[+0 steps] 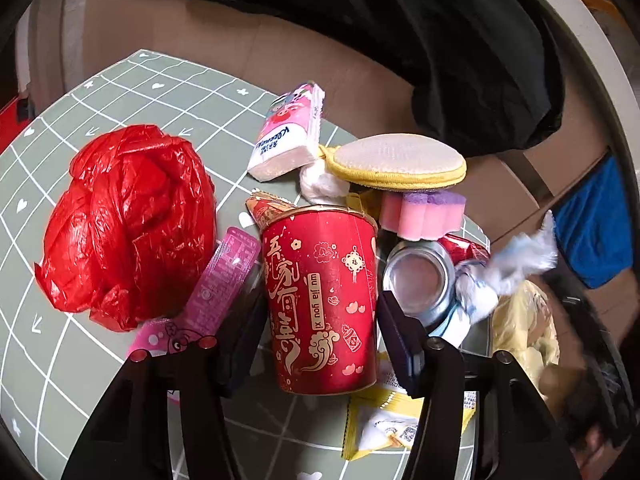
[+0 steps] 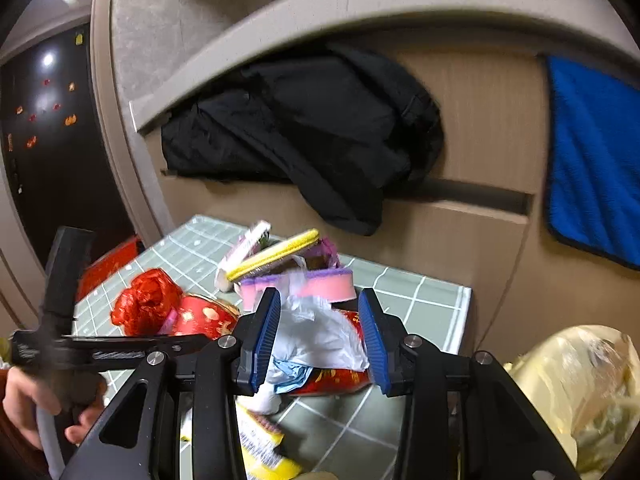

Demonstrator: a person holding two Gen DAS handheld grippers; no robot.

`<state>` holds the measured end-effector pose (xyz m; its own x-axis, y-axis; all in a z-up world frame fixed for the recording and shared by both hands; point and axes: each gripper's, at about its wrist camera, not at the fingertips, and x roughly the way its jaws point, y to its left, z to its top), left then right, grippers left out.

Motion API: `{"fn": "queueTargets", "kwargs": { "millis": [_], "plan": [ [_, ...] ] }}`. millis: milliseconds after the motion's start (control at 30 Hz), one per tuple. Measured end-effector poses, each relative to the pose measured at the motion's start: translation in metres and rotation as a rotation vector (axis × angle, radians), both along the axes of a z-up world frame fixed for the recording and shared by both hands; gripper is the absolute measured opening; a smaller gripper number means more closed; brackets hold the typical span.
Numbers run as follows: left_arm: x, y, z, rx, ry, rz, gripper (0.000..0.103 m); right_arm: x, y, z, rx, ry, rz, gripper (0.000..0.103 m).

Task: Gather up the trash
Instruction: 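Move left tool to the red paper cup while right tool reaches the white plastic bag bundle, then close left gripper on the red paper cup while right gripper grasps the white bag bundle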

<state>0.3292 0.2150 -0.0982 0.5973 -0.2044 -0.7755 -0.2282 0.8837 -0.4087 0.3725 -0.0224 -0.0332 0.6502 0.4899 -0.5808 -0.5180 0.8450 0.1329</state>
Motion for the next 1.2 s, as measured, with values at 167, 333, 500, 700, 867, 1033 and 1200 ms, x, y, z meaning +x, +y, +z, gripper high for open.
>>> {"fn": "queueTargets", "kwargs": {
  "millis": [167,333,500,700,867,1033,1200],
  "plan": [
    [-0.017,0.009,0.025,0.043,-0.084,0.007,0.055,0.011,0.02,-0.027,-0.054,0.083,0.054,0.038],
    [-0.045,0.018,0.063,0.139,-0.204,0.046,0.055,0.0,0.027,-0.012,-0.066,0.045,0.041,0.024],
    [-0.073,0.027,0.089,0.214,-0.295,0.081,0.055,-0.033,0.017,0.011,-0.023,-0.028,0.015,0.033],
    [-0.09,0.034,0.09,0.218,-0.326,0.089,0.055,-0.03,0.032,-0.019,-0.024,0.091,-0.033,0.041],
    [-0.098,0.035,0.086,0.217,-0.314,0.091,0.055,-0.009,0.056,-0.042,-0.14,0.109,-0.077,0.036],
    [-0.107,0.035,0.095,0.233,-0.343,0.114,0.055,-0.019,0.053,-0.009,-0.108,0.052,-0.041,0.028],
    [-0.108,0.019,0.118,0.272,-0.399,0.092,0.055,-0.035,0.04,0.042,-0.068,-0.03,-0.033,0.028]
  ]
}}
